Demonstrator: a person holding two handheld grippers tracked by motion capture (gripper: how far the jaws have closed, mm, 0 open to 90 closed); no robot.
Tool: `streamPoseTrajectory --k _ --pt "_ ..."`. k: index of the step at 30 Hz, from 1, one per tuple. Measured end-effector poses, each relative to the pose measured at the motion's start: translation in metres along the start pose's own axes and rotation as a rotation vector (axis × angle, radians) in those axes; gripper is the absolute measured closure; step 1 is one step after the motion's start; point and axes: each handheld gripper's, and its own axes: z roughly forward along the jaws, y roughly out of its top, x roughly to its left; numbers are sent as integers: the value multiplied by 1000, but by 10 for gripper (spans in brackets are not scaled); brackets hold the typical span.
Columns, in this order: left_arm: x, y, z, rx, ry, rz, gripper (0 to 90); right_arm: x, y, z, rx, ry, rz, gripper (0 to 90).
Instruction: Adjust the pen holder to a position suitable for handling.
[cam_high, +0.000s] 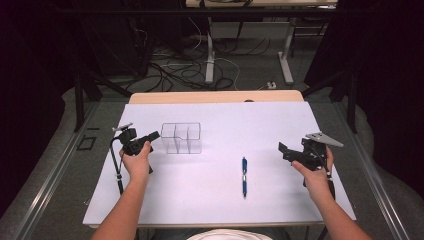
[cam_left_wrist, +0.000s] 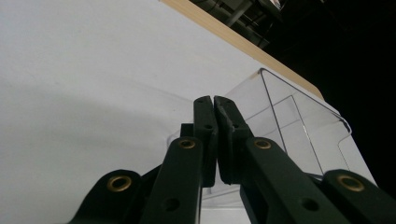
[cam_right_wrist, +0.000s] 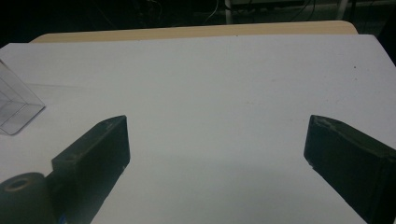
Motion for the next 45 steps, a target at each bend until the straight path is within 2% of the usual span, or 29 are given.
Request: streamPoseTrajectory --k 4,14,18,29,30,31,39,45 --pt "-2 -2 3 17 -14 7 900 0 -1 1 6 0 3 66" --pt "-3 -4 5 13 0 11 900 1 -2 2 4 1 12 68" --pt "-5 -5 6 25 -4 29 900 0 -2 1 9 11 4 69" --pt "-16 -7 13 25 -16 48 900 1 -2 1 16 3 14 69" --pt "-18 -8 14 22 -19 38 900 1 -2 2 11 6 9 69" --pt "-19 -7 14 30 -16 56 900 1 -2 2 12 6 9 69" --pt "-27 -10 21 29 -19 47 900 1 -2 2 19 6 7 69" --pt "-33 -12 26 35 -25 61 900 0 -2 2 17 9 9 70"
